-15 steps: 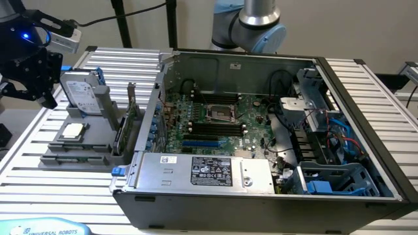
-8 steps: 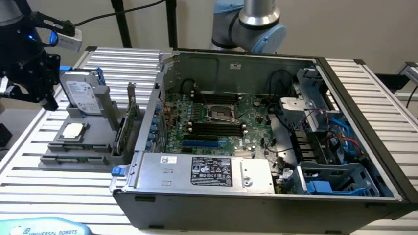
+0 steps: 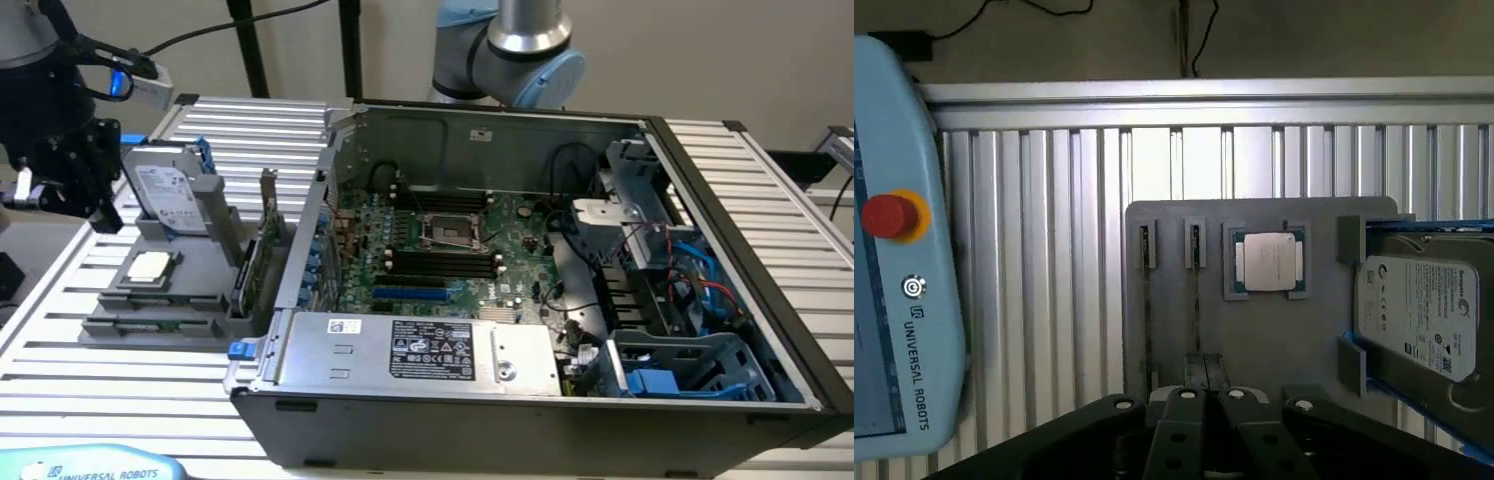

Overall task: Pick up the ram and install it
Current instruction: 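Pick up the ram and move it above insertion slot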

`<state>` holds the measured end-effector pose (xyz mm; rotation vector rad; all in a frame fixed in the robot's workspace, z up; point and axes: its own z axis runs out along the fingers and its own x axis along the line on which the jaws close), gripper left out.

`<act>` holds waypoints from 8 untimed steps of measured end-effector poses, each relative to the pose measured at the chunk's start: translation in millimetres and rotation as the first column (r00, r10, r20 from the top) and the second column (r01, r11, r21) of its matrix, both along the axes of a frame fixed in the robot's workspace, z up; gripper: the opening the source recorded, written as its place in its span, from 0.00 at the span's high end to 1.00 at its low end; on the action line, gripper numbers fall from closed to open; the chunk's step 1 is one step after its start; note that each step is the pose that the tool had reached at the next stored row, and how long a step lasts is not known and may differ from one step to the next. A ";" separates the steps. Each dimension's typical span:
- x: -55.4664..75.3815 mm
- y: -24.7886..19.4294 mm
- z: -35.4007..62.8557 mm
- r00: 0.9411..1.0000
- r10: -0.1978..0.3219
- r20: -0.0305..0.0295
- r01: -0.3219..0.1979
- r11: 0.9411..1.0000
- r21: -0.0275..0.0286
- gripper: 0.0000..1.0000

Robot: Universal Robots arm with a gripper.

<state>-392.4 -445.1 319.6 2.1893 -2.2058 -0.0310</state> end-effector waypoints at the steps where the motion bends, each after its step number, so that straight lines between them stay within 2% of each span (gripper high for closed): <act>1: 0.0 -0.7 -1.4 1.000 0.007 0.000 -0.007 1.000 0.000 0.89; 3: 0.0 -4.5 -4.4 1.000 0.011 0.000 -0.011 1.000 0.000 0.89; 8: 0.3 -21.6 -11.1 1.000 0.011 0.002 -0.011 1.000 0.003 0.89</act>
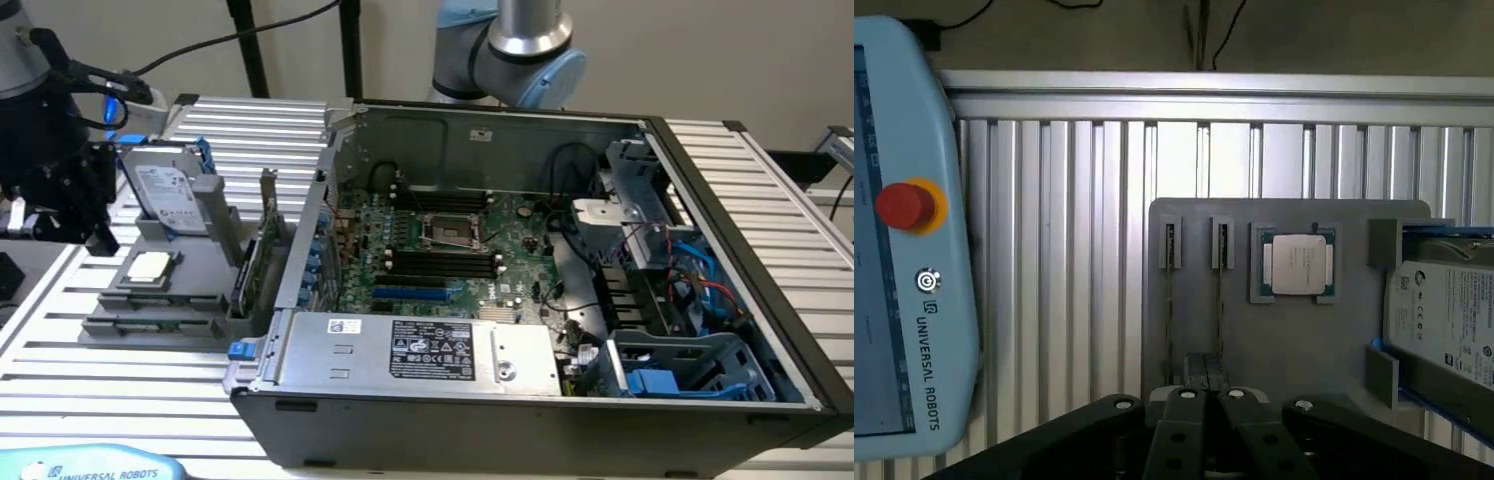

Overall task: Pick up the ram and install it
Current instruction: 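Pick up the ram and move it above insertion slot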

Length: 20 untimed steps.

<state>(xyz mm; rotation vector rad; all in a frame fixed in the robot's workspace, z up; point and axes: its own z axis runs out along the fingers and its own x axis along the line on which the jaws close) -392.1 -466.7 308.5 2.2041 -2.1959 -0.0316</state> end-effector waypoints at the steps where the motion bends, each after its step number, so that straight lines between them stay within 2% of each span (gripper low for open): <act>1: 0.2 -2.6 -1.1 1.000 0.000 0.000 0.000 1.000 0.001 0.89; 4: 1.8 -8.4 -4.6 1.000 0.000 0.001 0.000 1.000 0.004 0.89; 7: 4.6 -11.1 -8.8 1.000 0.000 0.001 0.000 1.000 0.006 0.88; 10: 6.8 -11.7 -14.5 1.000 0.000 0.001 0.000 1.000 0.006 0.70; 11: 7.0 -11.7 -16.2 1.000 0.000 0.001 0.000 1.000 0.006 0.70; 12: 7.1 -11.7 -18.0 1.000 0.000 0.001 0.000 1.000 0.006 0.64; 14: 7.3 -11.7 -21.6 1.000 0.001 0.001 -0.001 1.000 0.006 0.64; 15: 7.3 -11.7 -23.4 1.000 0.001 0.001 -0.001 1.000 0.006 0.58; 20: 7.3 -11.7 -32.5 1.000 0.001 0.001 -0.001 1.000 0.006 0.58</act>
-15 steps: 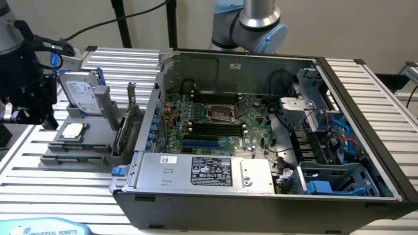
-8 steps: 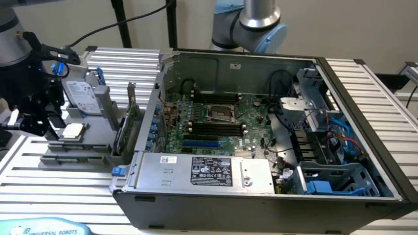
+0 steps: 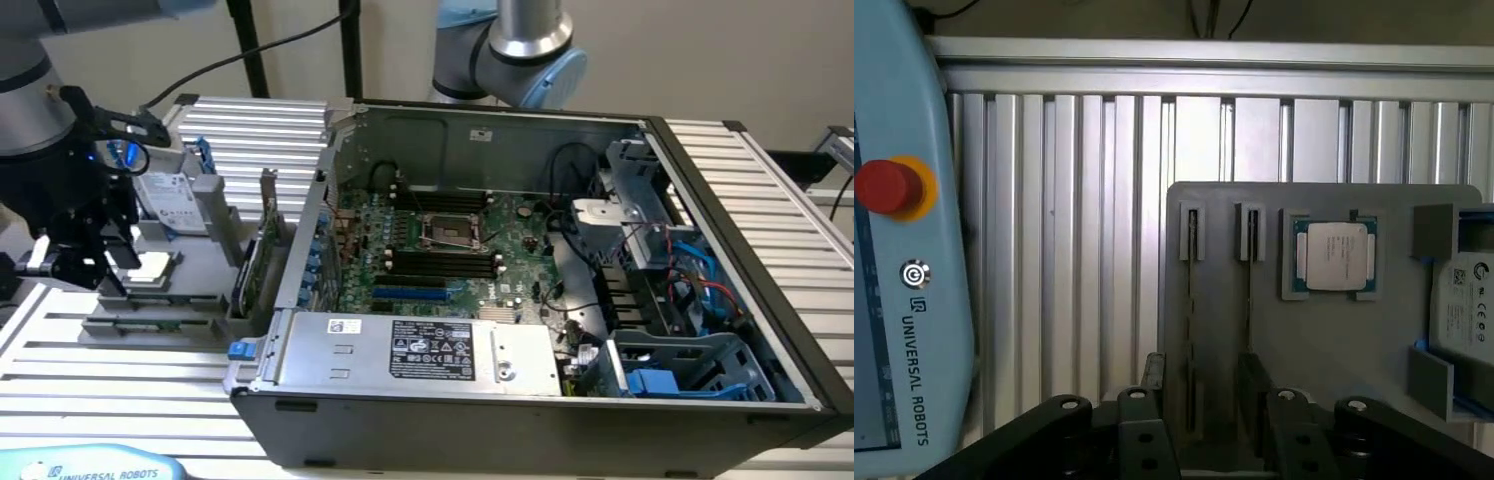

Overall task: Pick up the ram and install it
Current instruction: 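Pick up the ram and move it above insertion slot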

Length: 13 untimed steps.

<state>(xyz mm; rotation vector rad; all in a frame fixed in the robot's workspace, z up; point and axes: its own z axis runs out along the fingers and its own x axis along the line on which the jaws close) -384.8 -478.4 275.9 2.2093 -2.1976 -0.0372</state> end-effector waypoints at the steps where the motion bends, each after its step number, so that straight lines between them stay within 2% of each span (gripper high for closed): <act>1: 0.0 0.0 -1.9 1.000 0.000 0.000 0.000 1.000 0.000 0.58; 13: 0.0 0.0 -23.6 1.000 0.002 0.000 -0.002 1.000 0.000 0.58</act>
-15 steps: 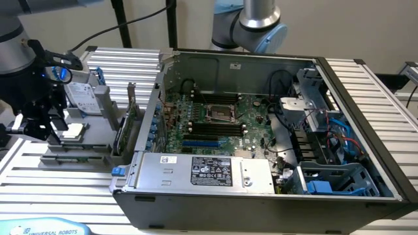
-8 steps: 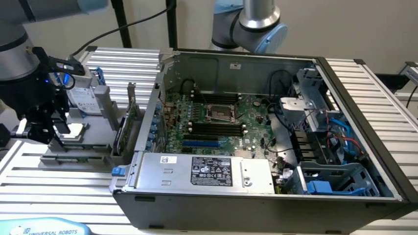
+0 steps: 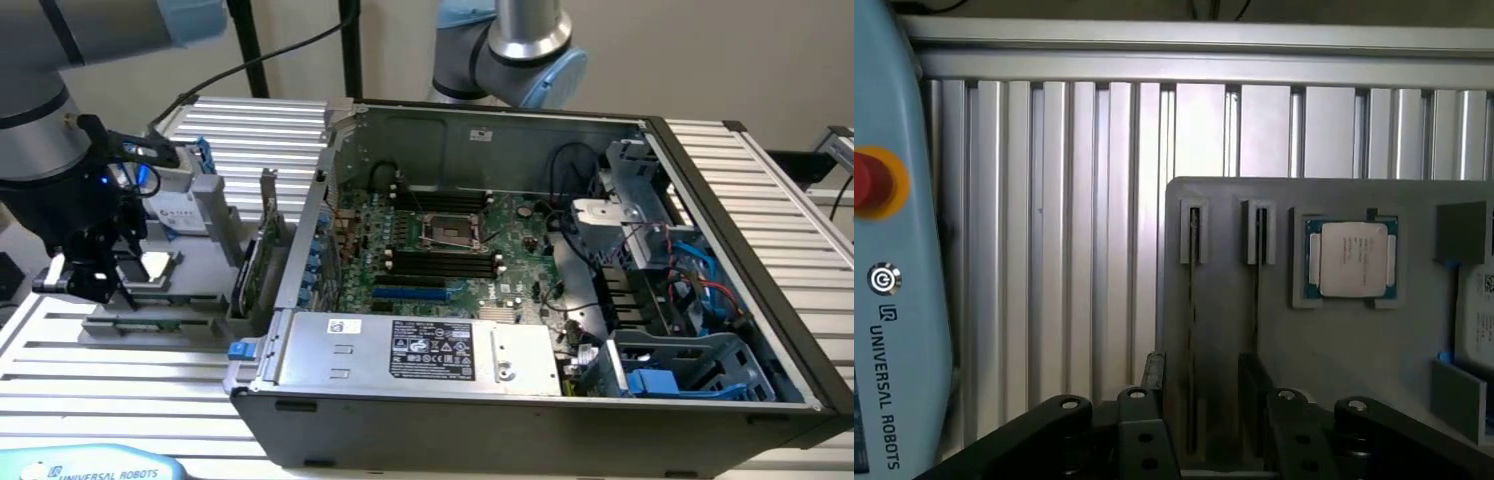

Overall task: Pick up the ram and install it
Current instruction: 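Pick up the ram and move it above insertion slot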

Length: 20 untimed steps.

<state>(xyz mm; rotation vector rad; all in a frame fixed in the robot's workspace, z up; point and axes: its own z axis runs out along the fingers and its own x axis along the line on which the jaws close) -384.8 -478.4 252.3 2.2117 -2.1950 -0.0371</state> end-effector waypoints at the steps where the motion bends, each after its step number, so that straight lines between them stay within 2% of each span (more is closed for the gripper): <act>1: 0.0 0.0 -1.8 1.000 0.000 0.000 0.000 1.000 0.000 0.58; 20: 0.0 0.0 -36.4 1.000 0.008 0.000 -0.008 1.000 0.000 0.58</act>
